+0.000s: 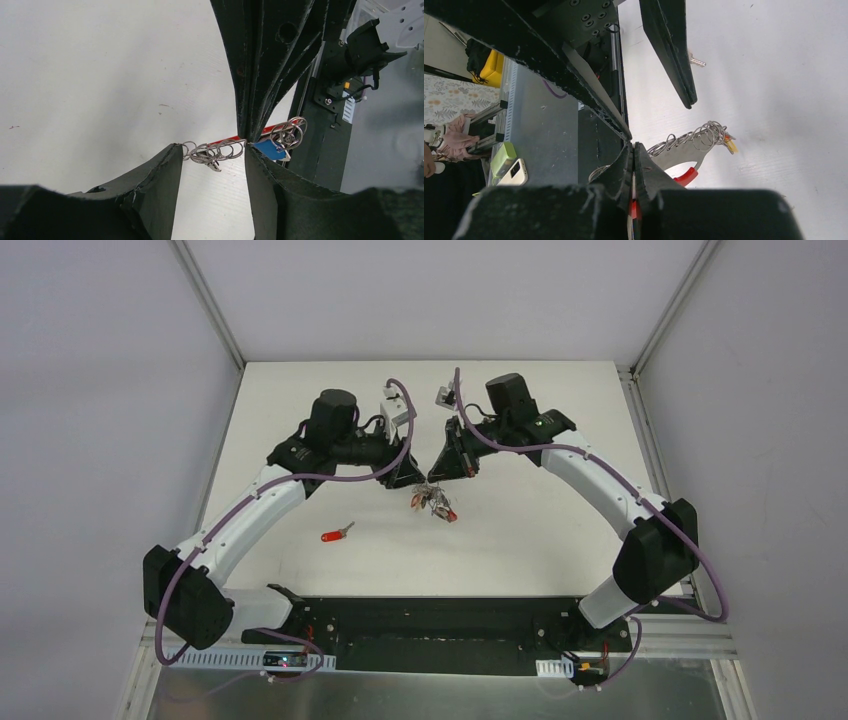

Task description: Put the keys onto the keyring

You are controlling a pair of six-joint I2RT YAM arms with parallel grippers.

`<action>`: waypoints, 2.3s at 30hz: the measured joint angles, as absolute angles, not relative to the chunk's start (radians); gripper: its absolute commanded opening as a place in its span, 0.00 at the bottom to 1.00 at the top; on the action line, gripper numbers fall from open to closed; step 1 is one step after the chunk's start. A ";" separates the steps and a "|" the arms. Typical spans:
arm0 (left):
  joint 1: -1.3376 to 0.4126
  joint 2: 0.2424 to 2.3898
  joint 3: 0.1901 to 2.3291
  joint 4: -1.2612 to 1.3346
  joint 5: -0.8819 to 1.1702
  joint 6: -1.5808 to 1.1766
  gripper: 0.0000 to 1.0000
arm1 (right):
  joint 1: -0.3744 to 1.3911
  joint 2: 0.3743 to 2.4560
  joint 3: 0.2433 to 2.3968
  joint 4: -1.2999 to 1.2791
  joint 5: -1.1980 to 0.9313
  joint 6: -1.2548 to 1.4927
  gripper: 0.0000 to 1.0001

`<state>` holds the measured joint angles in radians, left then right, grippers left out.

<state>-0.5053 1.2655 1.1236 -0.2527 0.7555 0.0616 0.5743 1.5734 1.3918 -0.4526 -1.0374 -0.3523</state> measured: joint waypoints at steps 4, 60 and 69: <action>-0.505 1.267 1.100 -0.220 0.781 0.038 0.48 | 0.572 1.573 1.391 -0.452 -1.041 -0.352 0.00; -0.504 1.348 0.962 0.265 0.971 -0.408 0.00 | 0.470 1.538 1.258 -0.131 -1.177 -0.089 0.00; -0.505 1.348 0.962 0.232 0.971 -0.388 0.00 | 0.469 1.536 1.232 -0.108 -1.184 -0.087 0.16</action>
<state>-0.5053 1.3483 0.9619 0.2317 0.9714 -0.3882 0.4686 1.5356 1.2316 -0.1078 -1.1839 -0.0872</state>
